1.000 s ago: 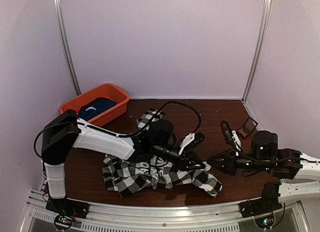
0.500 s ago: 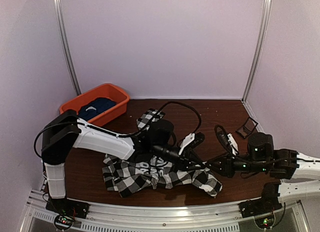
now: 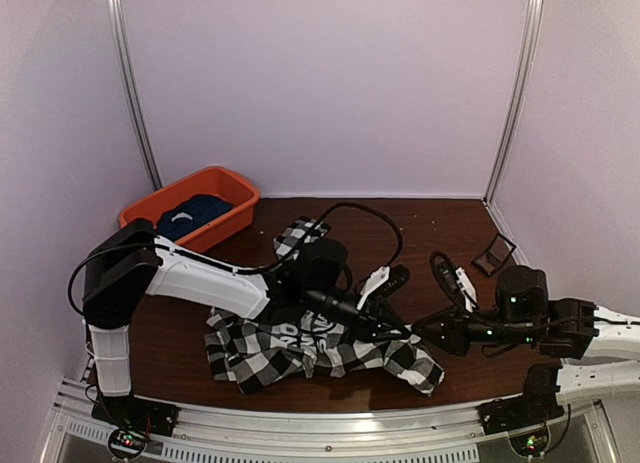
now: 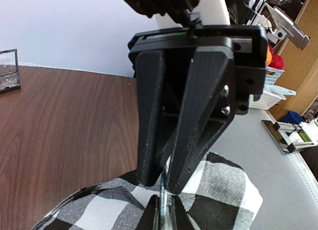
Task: Pin the brooch onto the clothing
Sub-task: Pin the brooch at the center of the board, then place the clothing with brooches at the center of the board.
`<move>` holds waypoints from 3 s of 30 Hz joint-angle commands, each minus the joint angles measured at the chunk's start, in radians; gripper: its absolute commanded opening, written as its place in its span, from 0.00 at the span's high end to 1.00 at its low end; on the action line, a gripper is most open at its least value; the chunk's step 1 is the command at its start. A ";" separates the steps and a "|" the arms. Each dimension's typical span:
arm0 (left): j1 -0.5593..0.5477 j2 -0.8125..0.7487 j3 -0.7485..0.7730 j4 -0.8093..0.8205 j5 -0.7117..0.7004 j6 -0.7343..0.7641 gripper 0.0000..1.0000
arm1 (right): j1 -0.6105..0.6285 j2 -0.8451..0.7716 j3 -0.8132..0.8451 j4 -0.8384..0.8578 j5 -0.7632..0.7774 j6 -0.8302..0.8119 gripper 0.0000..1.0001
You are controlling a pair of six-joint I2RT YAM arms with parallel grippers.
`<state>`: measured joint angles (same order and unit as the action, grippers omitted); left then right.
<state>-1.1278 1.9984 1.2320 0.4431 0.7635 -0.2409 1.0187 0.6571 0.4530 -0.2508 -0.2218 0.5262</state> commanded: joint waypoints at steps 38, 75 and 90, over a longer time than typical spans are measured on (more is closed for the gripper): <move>0.007 -0.043 -0.126 0.048 -0.083 0.004 0.32 | 0.003 0.013 0.073 -0.201 0.307 -0.035 1.00; 0.025 -0.170 -0.288 0.024 -0.350 -0.044 0.02 | 0.017 0.090 0.058 -0.178 0.415 0.027 1.00; 0.025 -0.195 -0.316 0.026 -0.353 -0.052 0.02 | 0.016 0.106 0.055 -0.171 0.400 0.019 1.00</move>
<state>-1.1095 1.8107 0.9230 0.4469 0.4213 -0.2913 1.0283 0.7544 0.5110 -0.4194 0.1589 0.5457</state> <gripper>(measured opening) 0.976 0.007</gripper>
